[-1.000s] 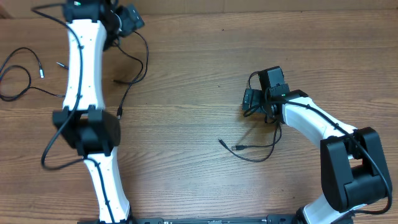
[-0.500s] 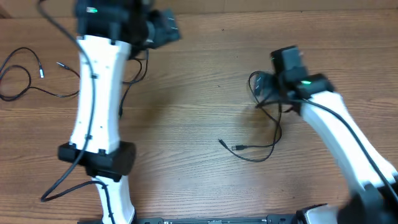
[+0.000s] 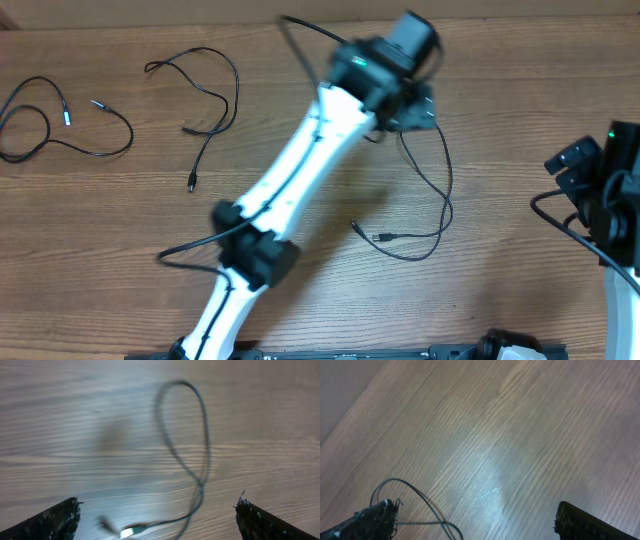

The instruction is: Untangle cables

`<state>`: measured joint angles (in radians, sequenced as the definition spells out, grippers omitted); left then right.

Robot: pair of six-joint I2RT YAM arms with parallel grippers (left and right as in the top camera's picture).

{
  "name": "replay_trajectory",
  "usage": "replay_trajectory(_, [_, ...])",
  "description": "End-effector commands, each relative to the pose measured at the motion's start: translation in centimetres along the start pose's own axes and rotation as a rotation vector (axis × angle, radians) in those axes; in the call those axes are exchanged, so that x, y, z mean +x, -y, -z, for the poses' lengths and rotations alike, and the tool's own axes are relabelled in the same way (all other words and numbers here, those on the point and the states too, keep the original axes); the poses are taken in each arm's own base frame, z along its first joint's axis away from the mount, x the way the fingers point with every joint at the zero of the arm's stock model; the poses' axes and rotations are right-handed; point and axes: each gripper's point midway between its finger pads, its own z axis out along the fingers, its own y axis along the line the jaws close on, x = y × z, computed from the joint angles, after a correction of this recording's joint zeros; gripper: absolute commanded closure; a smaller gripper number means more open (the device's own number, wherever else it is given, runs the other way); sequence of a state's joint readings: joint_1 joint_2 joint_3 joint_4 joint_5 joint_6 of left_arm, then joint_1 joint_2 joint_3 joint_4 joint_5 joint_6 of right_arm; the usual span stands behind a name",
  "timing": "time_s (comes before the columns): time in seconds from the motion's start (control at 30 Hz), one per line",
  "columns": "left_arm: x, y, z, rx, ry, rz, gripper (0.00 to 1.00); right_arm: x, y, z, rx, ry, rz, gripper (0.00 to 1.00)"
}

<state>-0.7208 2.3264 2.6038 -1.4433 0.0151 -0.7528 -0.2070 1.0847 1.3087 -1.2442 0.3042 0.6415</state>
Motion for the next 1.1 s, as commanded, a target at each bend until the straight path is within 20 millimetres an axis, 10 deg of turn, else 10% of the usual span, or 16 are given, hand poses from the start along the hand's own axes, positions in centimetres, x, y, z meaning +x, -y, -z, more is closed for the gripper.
replay_trajectory(0.0, [4.4, 4.3, -6.3, 0.018, -0.094, -0.053, 0.01, 0.2, 0.5, 0.2, 0.013, -0.006, -0.027, 0.00])
replay_trajectory(0.2, [10.8, 6.1, -15.0, -0.046, -0.199, -0.148, 0.00, 0.3, 0.6, 0.2, 0.018, -0.011, -0.025, 0.00])
replay_trajectory(0.37, [14.6, 7.1, -18.1, -0.043, -0.272, -0.190, 0.00, 0.3, 0.6, 0.2, 0.017, -0.011, -0.025, 0.00])
replay_trajectory(1.07, [13.4, 3.8, -21.4, -0.240, -0.132, -0.241, 0.27, 0.5, 0.8, 0.1, 0.025, -0.020, -0.022, 0.00])
